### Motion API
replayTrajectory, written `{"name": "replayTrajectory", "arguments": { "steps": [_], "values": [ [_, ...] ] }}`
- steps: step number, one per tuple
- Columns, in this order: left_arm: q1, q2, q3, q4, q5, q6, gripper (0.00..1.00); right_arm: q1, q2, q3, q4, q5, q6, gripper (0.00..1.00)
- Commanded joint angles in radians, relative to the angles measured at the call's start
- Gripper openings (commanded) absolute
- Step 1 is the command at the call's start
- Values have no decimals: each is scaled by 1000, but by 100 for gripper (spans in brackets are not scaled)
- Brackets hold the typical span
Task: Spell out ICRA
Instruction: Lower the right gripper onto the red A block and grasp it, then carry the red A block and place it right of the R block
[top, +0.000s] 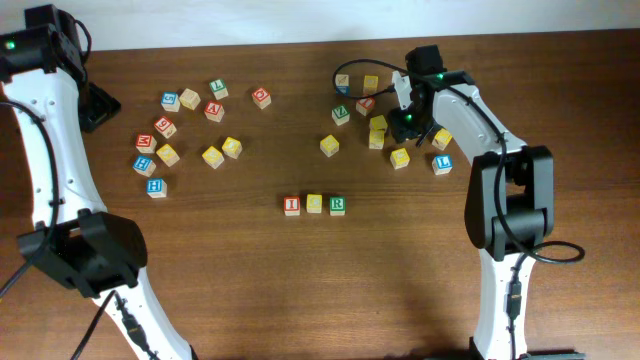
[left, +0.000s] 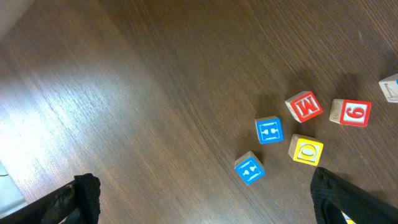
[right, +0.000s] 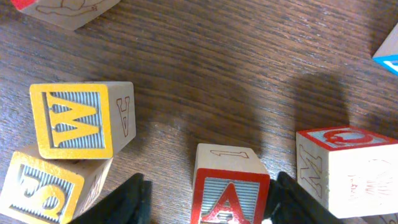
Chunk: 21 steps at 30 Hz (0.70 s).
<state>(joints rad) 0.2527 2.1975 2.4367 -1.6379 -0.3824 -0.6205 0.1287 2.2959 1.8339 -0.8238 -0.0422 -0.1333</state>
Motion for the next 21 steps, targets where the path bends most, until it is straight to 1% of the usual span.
{"name": "replayTrajectory", "arguments": {
  "steps": [1, 9, 10, 11, 14, 17, 21],
  "values": [
    [1, -20, 4, -2, -15, 5, 99, -7, 23, -5, 6, 16, 8, 47],
    [1, -20, 4, -2, -14, 5, 99, -9, 45, -5, 11, 25, 37, 45],
    [1, -20, 4, -2, -15, 5, 99, -10, 47, -5, 12, 24, 38, 43],
    [1, -20, 4, -2, -15, 5, 99, -10, 48, -5, 12, 24, 38, 37],
    [1, -20, 4, -2, -15, 5, 99, -10, 46, -3, 13, 24, 38, 31],
    [1, -20, 4, -2, -14, 5, 99, -10, 46, -3, 12, 24, 41, 19],
    [1, -20, 4, -2, -14, 5, 99, -10, 20, 14, -6, 24, 105, 19]
  ]
}}
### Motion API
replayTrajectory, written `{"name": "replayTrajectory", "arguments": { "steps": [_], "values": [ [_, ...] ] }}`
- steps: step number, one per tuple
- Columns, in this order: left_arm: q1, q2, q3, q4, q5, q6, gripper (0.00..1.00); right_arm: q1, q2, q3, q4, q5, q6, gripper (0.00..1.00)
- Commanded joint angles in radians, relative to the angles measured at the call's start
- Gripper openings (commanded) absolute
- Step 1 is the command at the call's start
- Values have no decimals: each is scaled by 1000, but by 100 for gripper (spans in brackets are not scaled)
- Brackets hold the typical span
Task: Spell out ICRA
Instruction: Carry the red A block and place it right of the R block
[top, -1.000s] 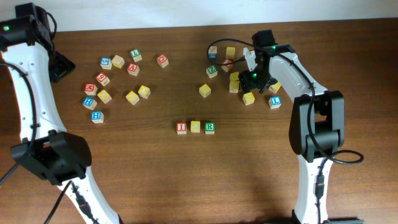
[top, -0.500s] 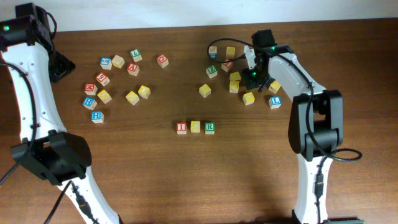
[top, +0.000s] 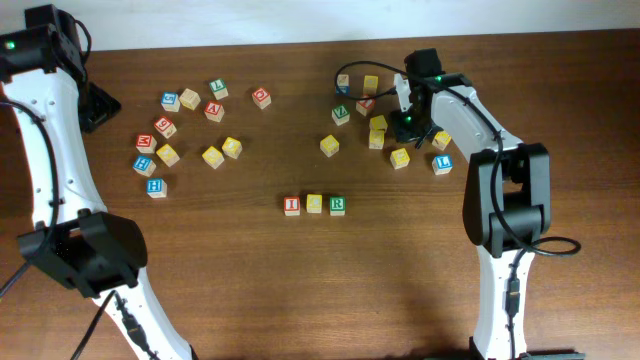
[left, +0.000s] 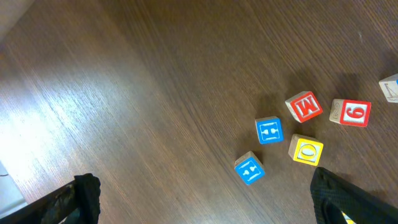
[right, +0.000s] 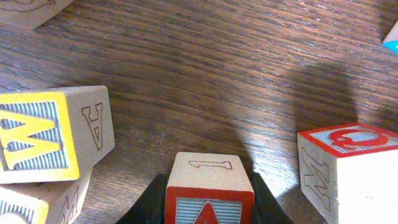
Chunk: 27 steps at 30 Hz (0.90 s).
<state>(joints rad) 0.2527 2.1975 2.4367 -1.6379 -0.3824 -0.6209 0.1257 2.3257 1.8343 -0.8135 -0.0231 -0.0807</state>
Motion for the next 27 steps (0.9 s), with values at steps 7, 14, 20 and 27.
{"name": "replayTrajectory", "arguments": {
  "steps": [7, 14, 20, 27],
  "values": [
    [1, -20, 4, -2, -15, 5, 99, -6, -189, 90, -219, -101, 64, 19],
    [1, -20, 4, -2, -14, 5, 99, 34, -242, 76, -489, -270, 98, 16],
    [1, -20, 4, -2, -15, 5, 99, 168, -242, -75, -456, -249, 193, 18],
    [1, -20, 4, -2, -14, 5, 99, 236, -242, -333, -161, -212, 357, 19]
  ]
}}
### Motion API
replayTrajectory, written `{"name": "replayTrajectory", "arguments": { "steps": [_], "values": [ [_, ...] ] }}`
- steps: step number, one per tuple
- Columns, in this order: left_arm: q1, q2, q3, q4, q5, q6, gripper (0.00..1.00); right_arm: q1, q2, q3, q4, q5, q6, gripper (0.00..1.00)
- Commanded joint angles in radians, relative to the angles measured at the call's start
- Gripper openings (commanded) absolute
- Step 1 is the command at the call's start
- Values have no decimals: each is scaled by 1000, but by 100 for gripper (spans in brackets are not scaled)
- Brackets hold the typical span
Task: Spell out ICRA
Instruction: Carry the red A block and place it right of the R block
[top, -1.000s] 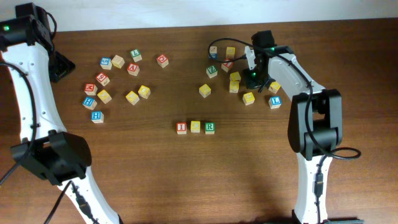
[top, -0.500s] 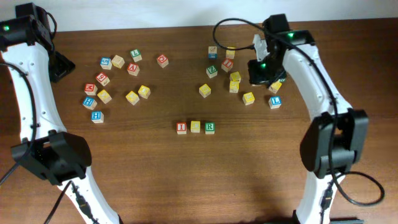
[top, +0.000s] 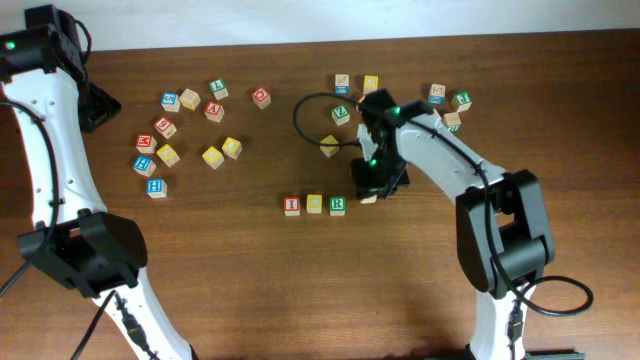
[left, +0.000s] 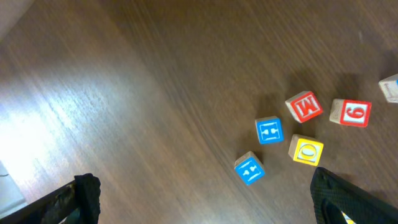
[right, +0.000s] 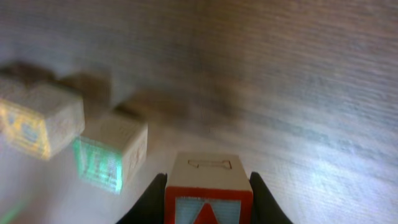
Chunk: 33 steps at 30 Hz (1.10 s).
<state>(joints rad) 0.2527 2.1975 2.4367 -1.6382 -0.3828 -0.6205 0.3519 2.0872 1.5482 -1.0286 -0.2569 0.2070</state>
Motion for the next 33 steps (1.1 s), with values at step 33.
{"name": "replayTrajectory", "arguments": {
  "steps": [33],
  "values": [
    [1, -20, 4, -1, -14, 5, 99, 67, -3, -90, 109, 18, 177, 26]
  ]
}}
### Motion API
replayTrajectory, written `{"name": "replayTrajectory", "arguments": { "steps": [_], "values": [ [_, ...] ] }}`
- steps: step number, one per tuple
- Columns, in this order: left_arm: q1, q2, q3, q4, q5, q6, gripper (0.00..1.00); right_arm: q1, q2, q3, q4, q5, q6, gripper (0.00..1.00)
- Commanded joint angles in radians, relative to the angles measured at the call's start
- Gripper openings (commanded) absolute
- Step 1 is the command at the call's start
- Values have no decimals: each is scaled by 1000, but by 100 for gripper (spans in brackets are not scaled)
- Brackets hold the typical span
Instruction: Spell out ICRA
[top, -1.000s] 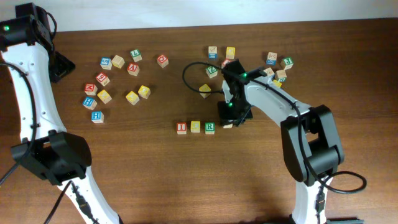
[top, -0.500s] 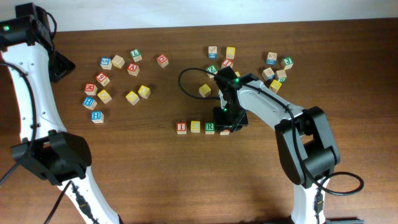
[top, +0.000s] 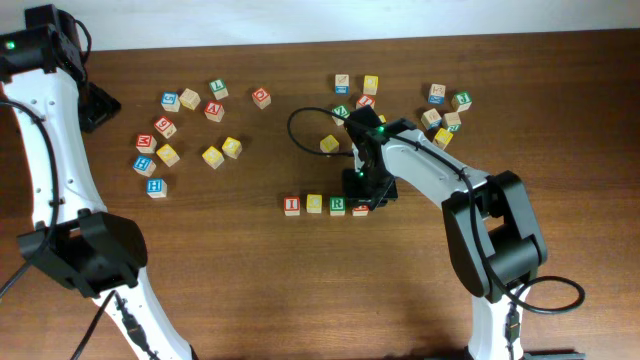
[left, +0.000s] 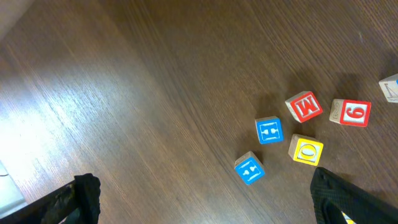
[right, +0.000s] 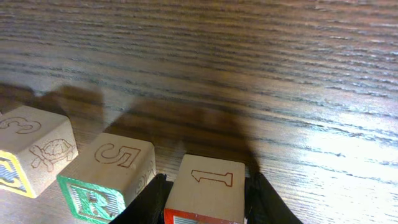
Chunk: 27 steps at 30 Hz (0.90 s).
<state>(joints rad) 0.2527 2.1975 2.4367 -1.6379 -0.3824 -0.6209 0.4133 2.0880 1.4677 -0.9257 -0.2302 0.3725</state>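
Observation:
Three blocks form a row in the overhead view: red I (top: 291, 205), yellow C (top: 314, 203), green R (top: 337, 205). My right gripper (top: 362, 198) is shut on the red A block (right: 208, 189), held down right beside the green R block (right: 111, 175); the A block's side shows a "1". The yellow C block (right: 31, 149) lies left of R. My left gripper (left: 202, 202) is open, high over the table's far left, with nothing between its fingers.
Loose blocks are scattered at the back left (top: 190, 98) and back right (top: 437, 96) of the wooden table (top: 200, 270). Below the left wrist lie a red M block (left: 304, 106), a red 6 block (left: 352, 112), and two blue blocks (left: 268, 130).
My right gripper has moved a little left and lower with the A block, from just right of the row to directly beside the green R. The left arm has not moved.
My right gripper stood open around the red A block in the back-right cluster. It then shut on the block there. Later it held the block near the right end of the I, C, R row, and now holds it next to R.

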Motion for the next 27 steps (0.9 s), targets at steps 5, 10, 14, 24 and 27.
{"name": "replayTrajectory", "arguments": {
  "steps": [5, 10, 14, 24, 27],
  "values": [
    [1, -20, 4, -2, -15, 5, 99, 5, -4, -10, 13, -20, 11, 27],
    [1, -20, 4, -2, -15, 5, 99, 5, -4, -10, 6, -32, 11, 33],
    [1, -20, 4, -2, -15, 5, 99, 4, -4, -3, 6, -31, 11, 38],
    [1, -20, 4, -2, -15, 5, 99, -30, -5, 175, -151, 6, -3, 40],
    [1, -20, 4, -2, -15, 5, 99, -89, -5, 307, -277, 6, -69, 41]
  ]
}}
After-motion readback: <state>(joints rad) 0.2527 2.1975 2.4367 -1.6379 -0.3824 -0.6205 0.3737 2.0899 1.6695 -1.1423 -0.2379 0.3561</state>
